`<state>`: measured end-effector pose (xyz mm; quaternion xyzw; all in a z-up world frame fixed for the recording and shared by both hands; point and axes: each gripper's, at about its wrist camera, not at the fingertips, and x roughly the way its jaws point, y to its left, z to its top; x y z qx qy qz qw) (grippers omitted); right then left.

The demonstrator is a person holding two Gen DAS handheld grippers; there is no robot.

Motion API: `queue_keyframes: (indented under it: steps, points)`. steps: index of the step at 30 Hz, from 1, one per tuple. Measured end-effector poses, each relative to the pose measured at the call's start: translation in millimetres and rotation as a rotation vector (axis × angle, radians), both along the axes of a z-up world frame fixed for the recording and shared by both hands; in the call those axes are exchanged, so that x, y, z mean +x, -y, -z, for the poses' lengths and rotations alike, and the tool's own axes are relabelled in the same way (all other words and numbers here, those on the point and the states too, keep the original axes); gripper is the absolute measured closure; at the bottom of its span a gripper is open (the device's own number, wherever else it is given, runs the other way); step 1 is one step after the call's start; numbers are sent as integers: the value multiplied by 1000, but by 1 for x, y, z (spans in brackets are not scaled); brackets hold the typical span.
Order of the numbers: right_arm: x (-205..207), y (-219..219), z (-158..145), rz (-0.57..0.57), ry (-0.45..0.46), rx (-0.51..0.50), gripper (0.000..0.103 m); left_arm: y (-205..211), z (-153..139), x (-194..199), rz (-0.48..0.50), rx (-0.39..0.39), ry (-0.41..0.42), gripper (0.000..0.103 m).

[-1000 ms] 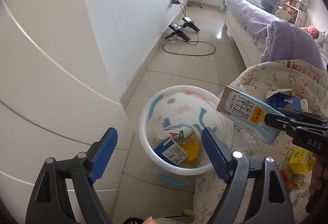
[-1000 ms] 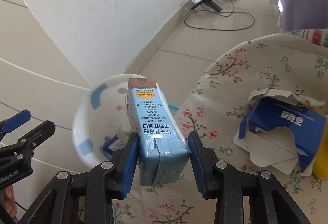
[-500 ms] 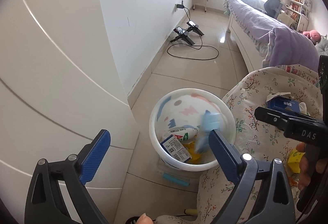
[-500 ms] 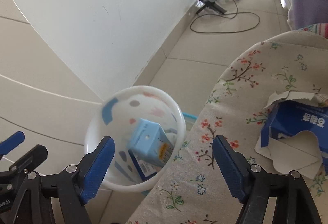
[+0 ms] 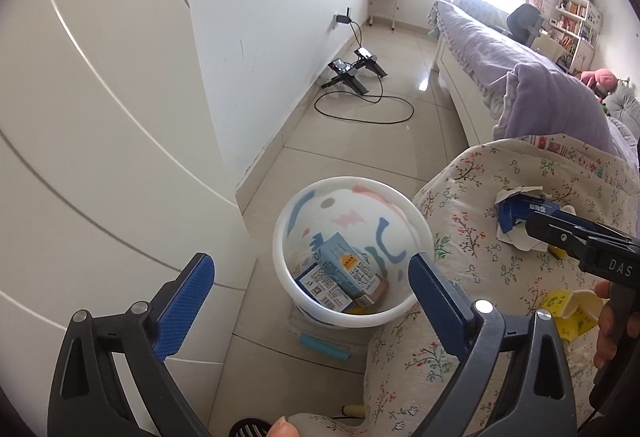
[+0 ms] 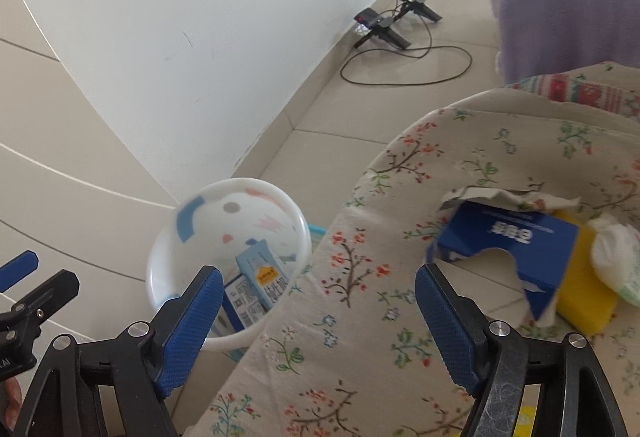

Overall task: Collect trash
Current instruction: 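Carry both cartons to the wastebasket and open both tools over it, then move the right tool to the yellow paper cup and grasp its rim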

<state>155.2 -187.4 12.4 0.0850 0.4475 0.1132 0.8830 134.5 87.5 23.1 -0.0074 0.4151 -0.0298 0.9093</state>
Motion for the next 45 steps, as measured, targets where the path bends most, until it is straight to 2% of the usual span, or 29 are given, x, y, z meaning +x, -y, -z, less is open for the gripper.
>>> queue_keyframes:
  steps: [12,17,28,42,45]
  points:
    - [-43,42,-20,30,15,-80,15,17,-11,-21,44,-68,-12,0]
    - [-57,64,-17,71,-13,-100,15,32,-11,-30,88,-71,-28,0]
    - [-79,101,6,88,-111,-180,15,61,-4,-41,170,-46,-63,0]
    - [-83,111,44,64,-244,-290,15,96,18,-47,225,8,-134,0]
    - [-83,111,49,63,-260,-307,21,103,21,-48,236,17,-145,0]
